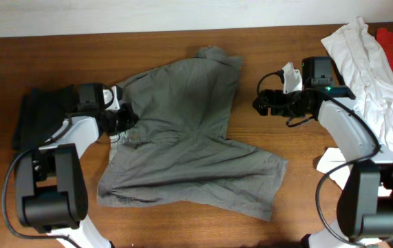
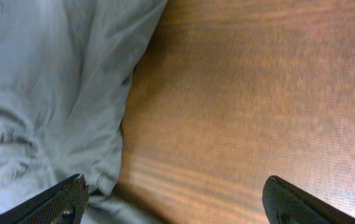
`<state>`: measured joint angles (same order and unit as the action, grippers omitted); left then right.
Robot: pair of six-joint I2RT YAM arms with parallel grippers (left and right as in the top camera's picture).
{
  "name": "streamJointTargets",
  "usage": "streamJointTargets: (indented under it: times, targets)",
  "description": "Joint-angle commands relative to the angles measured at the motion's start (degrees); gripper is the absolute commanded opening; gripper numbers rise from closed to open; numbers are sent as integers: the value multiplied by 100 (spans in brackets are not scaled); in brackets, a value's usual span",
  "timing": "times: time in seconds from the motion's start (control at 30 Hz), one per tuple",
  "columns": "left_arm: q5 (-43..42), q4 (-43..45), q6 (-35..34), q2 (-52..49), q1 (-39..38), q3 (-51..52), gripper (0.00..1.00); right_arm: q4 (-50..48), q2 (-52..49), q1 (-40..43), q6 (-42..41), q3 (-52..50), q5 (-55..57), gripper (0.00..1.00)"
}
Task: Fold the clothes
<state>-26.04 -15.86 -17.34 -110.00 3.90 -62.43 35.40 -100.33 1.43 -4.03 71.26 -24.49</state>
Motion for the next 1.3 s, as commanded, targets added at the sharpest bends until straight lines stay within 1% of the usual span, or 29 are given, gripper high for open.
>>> streamJointTargets:
  times: [0.0, 0.13, 0.3, 0.5, 0.73, 0.8, 0.9, 0.97, 1.07, 1.1, 1.13, 1.17, 1.2, 1.23, 1.27]
  targets:
    - [-186, -614, 7, 739, 205, -227, 1, -271, -315, -37, 61, 116, 52, 94]
    - [-131, -979, 22, 1582, 254, -256, 1, -863, -612, -44, 63, 116, -219, 94]
    - [348, -1257, 28, 2380, 254, -256, 1, -1847, -1117, -192, -37, 116, -575, 93]
    - [361, -1591, 31, 2446, 254, -245, 1, -2608, -1727, -549, -120, 118, -573, 93]
    - [363, -1766, 31, 2446, 254, -245, 1, -3464, -2396, -885, -632, 118, -520, 93]
    - [474, -1860, 28, 2446, 254, -245, 1, -3768, -2568, -979, -745, 118, -597, 94]
    - [680, -2004, 31, 2446, 254, -245, 1, -4253, -2719, -1163, -745, 118, -833, 95]
    - [704, -2017, 31, 2446, 254, -245, 1, -4424, -2728, -1294, -743, 118, -857, 97]
    - [704, -2017, 31, 2446, 254, -245, 1, -4645, -2728, -1504, -743, 118, -1014, 97]
    - [704, -2017, 31, 2446, 254, -245, 1, -4684, -2728, -1561, -743, 118, -1027, 95]
    - [704, -2017, 31, 2446, 254, -245, 1, -4708, -2728, -1611, -743, 118, -1025, 88]
    - [704, -2017, 31, 2446, 254, -245, 1, -4721, -2728, -1650, -743, 120, -1025, 75]
    - [704, -2017, 31, 2446, 254, -245, 0, -4721, -2728, -1668, -745, 120, -1025, 57]
    - [704, -2020, 31, 2446, 254, -245, 1, -4721, -2728, -1674, -745, 118, -1025, 30]
    - [706, -2017, 31, 2446, 254, -245, 1, -4721, -2721, -1665, -745, 120, -1025, 11]
